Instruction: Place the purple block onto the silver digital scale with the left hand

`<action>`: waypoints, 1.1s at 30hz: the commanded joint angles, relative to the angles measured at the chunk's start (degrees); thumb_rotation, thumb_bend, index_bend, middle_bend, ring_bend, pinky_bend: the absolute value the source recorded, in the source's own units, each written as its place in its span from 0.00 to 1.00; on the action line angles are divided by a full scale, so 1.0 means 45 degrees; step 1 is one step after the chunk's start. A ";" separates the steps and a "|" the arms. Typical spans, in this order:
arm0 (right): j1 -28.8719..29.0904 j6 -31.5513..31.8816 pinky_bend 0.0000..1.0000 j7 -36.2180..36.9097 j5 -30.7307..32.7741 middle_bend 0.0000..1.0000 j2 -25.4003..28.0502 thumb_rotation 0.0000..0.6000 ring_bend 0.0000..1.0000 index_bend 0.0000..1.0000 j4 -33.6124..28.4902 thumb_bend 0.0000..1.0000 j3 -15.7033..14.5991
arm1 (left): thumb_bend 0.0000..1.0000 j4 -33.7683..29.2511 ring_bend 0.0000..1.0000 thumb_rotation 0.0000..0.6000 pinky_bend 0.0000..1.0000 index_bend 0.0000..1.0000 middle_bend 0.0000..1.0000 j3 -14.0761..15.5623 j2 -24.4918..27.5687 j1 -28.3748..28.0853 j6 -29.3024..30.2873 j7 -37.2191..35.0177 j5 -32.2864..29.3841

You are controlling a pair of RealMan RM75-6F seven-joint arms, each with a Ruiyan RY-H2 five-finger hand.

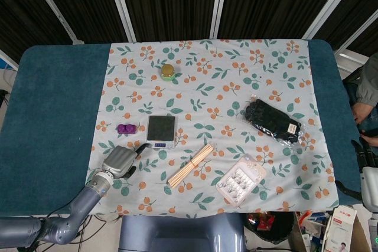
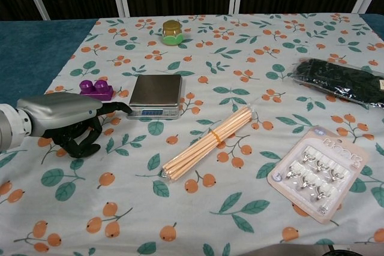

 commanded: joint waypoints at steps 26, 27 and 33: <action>-0.0003 -0.0072 0.19 -0.0009 0.0091 0.01 0.0031 1.00 0.17 0.05 -0.0081 0.07 -0.0009 | 0.04 0.1180 0.12 1.00 0.21 0.11 0.22 -0.2723 0.0894 0.0224 0.1767 -0.2654 0.1572; -0.0004 -0.0069 0.19 -0.0023 0.0092 0.01 0.0031 1.00 0.17 0.05 -0.0087 0.07 -0.0010 | 0.03 0.1345 0.12 1.00 0.21 0.11 0.22 -0.2788 0.0989 0.0093 0.1481 -0.2487 0.1284; -0.0016 -0.0050 0.19 -0.0121 0.0078 0.01 0.0028 1.00 0.17 0.05 -0.0146 0.07 -0.0033 | 0.03 0.2544 0.12 1.00 0.21 0.12 0.26 -0.2793 0.0996 -0.0467 0.0275 -0.1797 0.0246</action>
